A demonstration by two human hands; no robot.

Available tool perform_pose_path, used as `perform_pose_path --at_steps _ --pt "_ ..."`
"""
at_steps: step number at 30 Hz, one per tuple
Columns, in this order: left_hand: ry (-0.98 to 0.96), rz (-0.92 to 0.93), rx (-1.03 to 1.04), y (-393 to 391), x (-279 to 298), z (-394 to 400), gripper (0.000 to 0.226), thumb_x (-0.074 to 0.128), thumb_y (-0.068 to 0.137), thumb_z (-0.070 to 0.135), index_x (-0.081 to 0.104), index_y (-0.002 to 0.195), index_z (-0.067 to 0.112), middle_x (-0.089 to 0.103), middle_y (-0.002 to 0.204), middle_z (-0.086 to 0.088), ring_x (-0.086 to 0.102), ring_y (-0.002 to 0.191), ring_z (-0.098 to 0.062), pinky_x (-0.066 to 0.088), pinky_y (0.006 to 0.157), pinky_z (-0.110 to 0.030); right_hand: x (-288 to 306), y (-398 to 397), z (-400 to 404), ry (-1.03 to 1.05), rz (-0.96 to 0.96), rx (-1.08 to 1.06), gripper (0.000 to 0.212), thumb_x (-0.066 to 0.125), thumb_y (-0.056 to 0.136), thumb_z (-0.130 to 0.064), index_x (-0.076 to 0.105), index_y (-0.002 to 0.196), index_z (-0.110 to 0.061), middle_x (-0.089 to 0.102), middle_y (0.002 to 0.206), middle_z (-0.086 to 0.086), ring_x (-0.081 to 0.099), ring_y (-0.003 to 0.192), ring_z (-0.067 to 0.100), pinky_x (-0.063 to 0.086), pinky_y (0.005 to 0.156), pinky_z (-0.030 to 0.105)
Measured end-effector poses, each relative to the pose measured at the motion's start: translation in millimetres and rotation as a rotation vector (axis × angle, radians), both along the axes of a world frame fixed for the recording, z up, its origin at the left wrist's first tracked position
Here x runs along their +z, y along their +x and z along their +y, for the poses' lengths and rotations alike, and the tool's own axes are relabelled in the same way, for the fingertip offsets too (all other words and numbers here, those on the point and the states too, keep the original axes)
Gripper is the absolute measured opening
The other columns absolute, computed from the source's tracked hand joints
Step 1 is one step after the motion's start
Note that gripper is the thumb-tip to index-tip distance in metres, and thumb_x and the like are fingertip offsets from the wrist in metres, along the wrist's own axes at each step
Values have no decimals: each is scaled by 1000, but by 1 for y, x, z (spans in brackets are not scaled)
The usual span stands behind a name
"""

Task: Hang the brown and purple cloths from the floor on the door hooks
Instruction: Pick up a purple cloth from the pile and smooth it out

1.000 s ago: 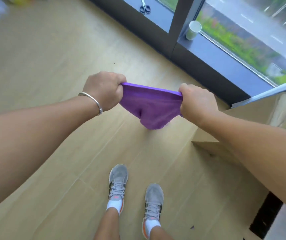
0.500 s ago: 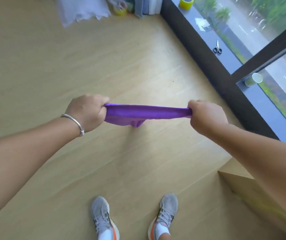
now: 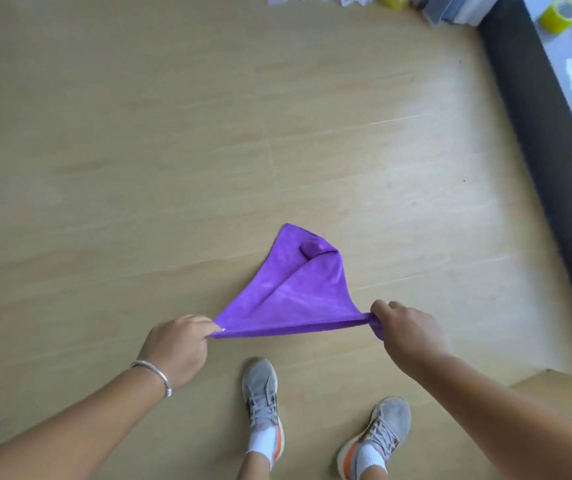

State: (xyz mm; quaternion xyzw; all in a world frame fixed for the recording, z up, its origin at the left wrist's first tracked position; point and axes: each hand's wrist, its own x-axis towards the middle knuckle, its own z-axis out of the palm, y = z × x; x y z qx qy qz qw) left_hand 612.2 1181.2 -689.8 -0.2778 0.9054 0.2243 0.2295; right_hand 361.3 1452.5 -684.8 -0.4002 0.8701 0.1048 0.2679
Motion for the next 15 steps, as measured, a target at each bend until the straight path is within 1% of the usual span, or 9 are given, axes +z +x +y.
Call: perform_pose_path --at_steps 2,3,5,6,7,9,11,13,15 --pt "29 -41 40 16 -11 -9 48 41 83 10 67 111 39 64 115 20 56 109 -12 44 77 -26 -4 9 -16 26 8 32 14 46 90 -15 40 89 -27 50 74 -6 43 67 21 25 56 32" --pt "37 -50 68 21 -15 -14 47 40 82 11 67 109 39 64 113 19 56 108 -13 45 78 -27 -6 11 -24 41 17 60 14 46 88 -14 41 89 -27 53 73 -7 43 69 20 25 59 32" --pt "36 -42 118 26 -19 -26 52 31 75 20 69 106 38 66 109 17 58 105 -15 46 78 -28 -6 9 -41 84 31 120 20 44 83 -10 48 93 -27 60 77 -7 47 78 21 25 64 32" --pt "36 -33 130 26 -19 -33 56 27 71 23 69 104 37 67 107 16 59 104 -17 47 78 -29 -5 6 -50 102 45 136 24 43 81 -9 50 95 -27 59 76 -7 49 80 21 26 65 32" --pt "41 -30 140 25 -20 -40 58 24 69 24 69 102 38 67 105 15 59 102 -18 48 78 -30 -3 1 -59 108 60 138 25 43 81 -8 51 96 -27 54 71 -7 48 77 20 26 65 31" --pt "71 -40 192 18 -17 -56 57 23 68 26 69 99 39 67 101 13 60 97 -21 47 76 -30 3 -10 -81 94 81 126 23 43 85 -9 53 98 -25 40 62 -8 39 64 18 27 63 31" --pt "126 -48 290 5 -7 -75 50 25 72 27 67 93 43 67 95 8 59 93 -24 47 74 -29 14 -27 -110 55 108 110 21 43 88 -11 53 100 -24 36 61 -8 37 61 18 27 61 30" --pt "160 -11 373 -15 7 -98 42 33 83 21 67 92 43 67 94 7 59 93 -24 46 74 -30 30 -48 -140 -13 119 61 20 41 91 -11 52 102 -22 45 66 -4 45 67 24 29 59 30" --pt "149 73 425 -37 28 -125 40 37 83 15 68 90 40 67 93 6 59 94 -25 48 77 -32 50 -70 -168 -86 135 28 19 38 92 -10 51 102 -19 56 77 3 52 71 29 34 58 31"
